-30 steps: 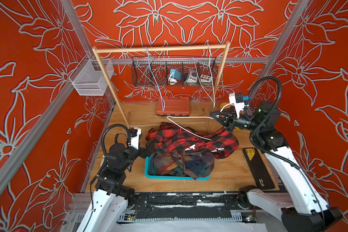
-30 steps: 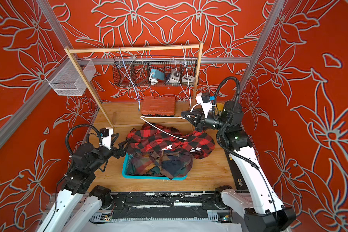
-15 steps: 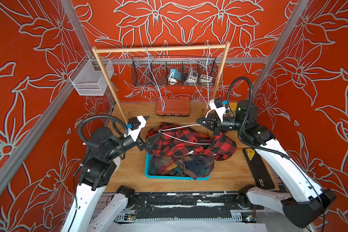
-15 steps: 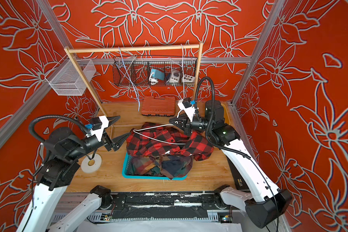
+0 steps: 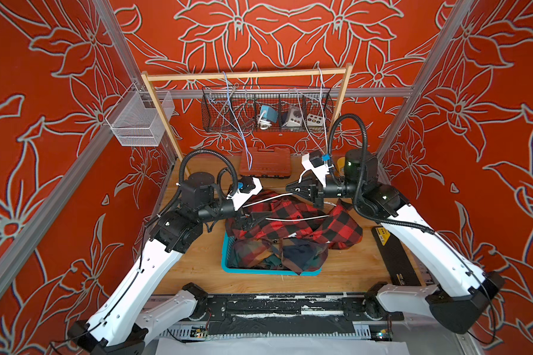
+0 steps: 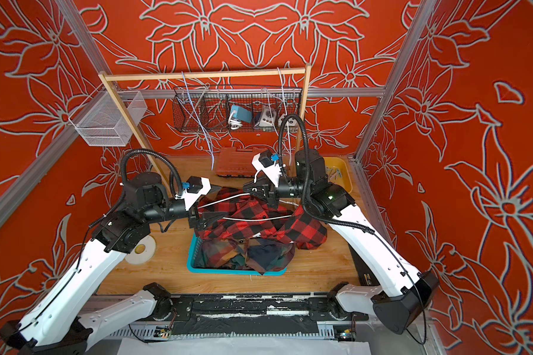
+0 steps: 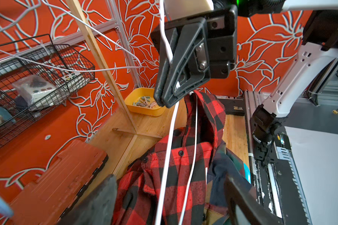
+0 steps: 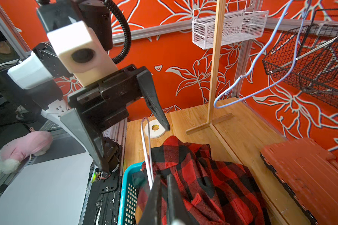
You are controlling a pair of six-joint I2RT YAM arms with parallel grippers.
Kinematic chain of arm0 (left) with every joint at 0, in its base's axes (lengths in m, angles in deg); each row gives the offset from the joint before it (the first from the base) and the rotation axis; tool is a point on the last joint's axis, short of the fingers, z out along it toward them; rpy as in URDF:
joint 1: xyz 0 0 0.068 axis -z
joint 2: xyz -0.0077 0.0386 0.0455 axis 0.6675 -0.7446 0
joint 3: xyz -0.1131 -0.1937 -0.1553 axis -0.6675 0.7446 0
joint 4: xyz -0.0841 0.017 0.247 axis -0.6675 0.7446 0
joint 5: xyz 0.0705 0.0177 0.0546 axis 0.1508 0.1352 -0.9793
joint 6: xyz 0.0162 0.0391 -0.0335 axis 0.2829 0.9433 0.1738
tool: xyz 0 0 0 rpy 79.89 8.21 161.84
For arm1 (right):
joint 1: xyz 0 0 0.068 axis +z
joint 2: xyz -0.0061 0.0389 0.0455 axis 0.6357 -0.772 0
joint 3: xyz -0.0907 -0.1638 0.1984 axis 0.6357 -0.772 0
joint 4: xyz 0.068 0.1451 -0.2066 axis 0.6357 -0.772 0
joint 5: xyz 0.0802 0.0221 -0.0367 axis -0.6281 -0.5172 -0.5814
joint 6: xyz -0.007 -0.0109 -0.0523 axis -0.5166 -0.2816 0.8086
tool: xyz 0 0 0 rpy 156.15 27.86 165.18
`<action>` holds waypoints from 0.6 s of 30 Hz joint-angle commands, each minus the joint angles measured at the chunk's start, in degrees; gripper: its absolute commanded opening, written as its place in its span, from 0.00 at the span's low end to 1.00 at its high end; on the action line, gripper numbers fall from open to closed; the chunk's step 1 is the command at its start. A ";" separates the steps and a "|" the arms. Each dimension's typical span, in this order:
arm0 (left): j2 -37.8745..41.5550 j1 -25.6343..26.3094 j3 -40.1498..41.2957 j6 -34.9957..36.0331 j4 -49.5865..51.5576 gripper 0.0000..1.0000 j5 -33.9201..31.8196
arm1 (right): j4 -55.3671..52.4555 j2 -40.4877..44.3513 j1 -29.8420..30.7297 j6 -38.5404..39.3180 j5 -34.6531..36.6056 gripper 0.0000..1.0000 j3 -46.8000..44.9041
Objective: Remove the clothespins securing long-sleeve shirts to the hanger
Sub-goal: Remove the long-sleeve shirt from the hanger.
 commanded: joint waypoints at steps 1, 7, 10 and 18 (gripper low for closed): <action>-1.57 1.24 -0.23 2.88 -0.38 0.82 -2.63 | -0.22 -0.24 0.61 2.21 -0.99 0.00 2.47; -1.30 1.71 1.14 4.12 -2.55 0.75 -7.48 | -0.95 -0.27 0.95 3.09 -2.19 0.00 3.03; -1.24 1.71 2.37 4.32 -3.24 0.69 -8.37 | -0.60 0.04 0.98 3.00 -2.89 0.00 2.83; 1.58 1.71 4.28 4.00 -3.46 0.33 -10.19 | -0.76 0.93 0.97 3.56 -3.03 0.00 1.83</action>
